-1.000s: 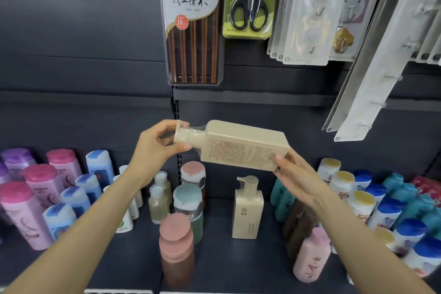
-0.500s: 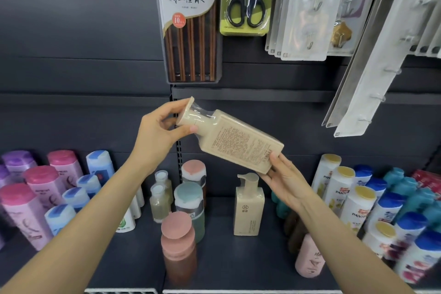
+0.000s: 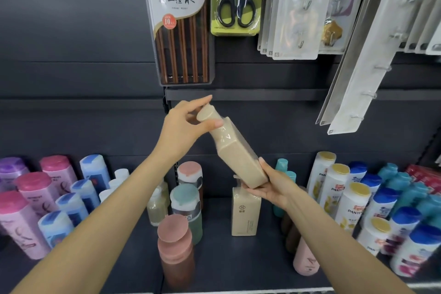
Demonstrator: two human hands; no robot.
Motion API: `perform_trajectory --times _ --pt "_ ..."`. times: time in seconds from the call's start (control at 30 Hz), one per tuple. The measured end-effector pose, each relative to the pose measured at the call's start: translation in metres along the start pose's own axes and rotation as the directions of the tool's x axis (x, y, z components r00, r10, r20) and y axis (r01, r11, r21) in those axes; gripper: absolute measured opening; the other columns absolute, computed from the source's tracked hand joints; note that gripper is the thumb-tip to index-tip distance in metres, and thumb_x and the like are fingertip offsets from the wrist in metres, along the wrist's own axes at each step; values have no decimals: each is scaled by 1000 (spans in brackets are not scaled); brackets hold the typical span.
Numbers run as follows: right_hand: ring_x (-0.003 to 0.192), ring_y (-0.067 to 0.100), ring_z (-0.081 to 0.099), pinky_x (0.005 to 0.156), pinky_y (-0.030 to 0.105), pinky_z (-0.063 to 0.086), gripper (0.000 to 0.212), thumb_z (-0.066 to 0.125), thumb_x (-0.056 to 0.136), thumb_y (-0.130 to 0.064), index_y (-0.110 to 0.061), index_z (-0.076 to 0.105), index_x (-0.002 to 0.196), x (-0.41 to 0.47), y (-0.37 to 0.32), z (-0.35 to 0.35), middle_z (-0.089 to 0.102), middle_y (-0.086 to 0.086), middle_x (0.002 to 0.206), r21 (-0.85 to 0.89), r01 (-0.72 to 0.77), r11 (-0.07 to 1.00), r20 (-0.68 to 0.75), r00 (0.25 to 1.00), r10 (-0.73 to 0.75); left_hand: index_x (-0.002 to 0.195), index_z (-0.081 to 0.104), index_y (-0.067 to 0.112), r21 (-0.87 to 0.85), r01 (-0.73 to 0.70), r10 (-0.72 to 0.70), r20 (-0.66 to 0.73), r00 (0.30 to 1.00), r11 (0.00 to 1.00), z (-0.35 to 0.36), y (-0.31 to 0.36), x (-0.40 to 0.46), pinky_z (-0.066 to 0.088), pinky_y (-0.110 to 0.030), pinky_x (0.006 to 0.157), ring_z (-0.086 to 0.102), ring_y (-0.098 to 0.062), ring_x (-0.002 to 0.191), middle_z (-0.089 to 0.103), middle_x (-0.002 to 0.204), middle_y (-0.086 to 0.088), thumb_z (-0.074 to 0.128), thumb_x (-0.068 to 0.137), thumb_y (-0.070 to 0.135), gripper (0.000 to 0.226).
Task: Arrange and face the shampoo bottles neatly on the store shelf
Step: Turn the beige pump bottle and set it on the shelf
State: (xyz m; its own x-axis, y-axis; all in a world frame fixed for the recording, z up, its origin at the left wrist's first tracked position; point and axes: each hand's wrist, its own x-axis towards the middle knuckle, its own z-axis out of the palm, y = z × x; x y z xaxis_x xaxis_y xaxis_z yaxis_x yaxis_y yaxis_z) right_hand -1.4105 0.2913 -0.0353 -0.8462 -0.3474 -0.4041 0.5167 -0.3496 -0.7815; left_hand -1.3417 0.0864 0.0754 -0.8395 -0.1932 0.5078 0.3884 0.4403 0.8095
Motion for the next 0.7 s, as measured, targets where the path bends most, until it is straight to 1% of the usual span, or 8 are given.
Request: perform_trajectory --times 0.1,0.2,0.3,0.37,0.47,0.57,0.63,0.7 --pt "98 40 64 70 52 58 35 60 90 -28 0 56 110 0 -3 2 63 26 109 27 -26 999 13 1000 25 124 57 35 48 -44 39 104 994 998 -1 7 6 45 -27 96 60 -9 103 56 112 9 78 71 27 58" --pt "90 39 66 62 47 59 27 55 94 -28 -3 58 104 0 -7 6 66 26 99 -26 -15 1000 16 1000 15 114 62 34 83 -114 97 188 977 990 1 13 12 46 -34 99 60 -6 103 62 114 12 77 74 26 44" --pt "90 36 68 69 43 59 26 51 97 -28 -5 58 106 2 -10 6 67 25 102 -71 21 997 40 999 -18 101 66 35 72 -118 109 117 987 990 8 17 17 48 -30 97 61 0 96 66 101 21 77 74 22 32" --pt "98 30 67 79 38 56 25 45 99 -29 -10 58 110 6 -13 6 65 17 113 -214 106 971 41 994 -99 90 65 41 61 -102 98 54 994 993 11 18 21 49 -30 94 61 3 90 66 90 26 77 73 22 28" --pt "112 20 59 82 28 50 23 44 98 -23 -20 63 111 7 -23 8 63 3 119 -540 322 777 29 930 -365 81 67 37 39 -84 84 6 996 996 16 19 26 53 -32 87 62 2 79 68 81 22 77 73 23 19" --pt "115 9 55 93 25 47 29 58 91 -15 -22 60 119 0 -35 16 62 -7 121 -614 607 503 274 763 -586 85 70 24 76 -62 63 -18 998 995 25 16 30 51 -26 81 64 -7 83 70 85 9 78 72 25 16" --pt "111 3 56 92 22 47 47 73 80 -22 -24 55 122 -3 -40 28 61 -13 117 -666 669 331 402 695 -596 85 70 22 96 -50 54 -30 998 994 33 11 31 52 -26 77 65 -13 82 70 83 4 80 70 28 18" --pt "104 6 58 90 26 51 53 80 72 -24 -22 54 118 3 -43 35 63 -9 111 -739 640 209 406 672 -620 85 70 24 117 -44 49 -34 998 992 40 5 34 53 -25 75 65 -14 83 70 83 6 80 69 30 20"
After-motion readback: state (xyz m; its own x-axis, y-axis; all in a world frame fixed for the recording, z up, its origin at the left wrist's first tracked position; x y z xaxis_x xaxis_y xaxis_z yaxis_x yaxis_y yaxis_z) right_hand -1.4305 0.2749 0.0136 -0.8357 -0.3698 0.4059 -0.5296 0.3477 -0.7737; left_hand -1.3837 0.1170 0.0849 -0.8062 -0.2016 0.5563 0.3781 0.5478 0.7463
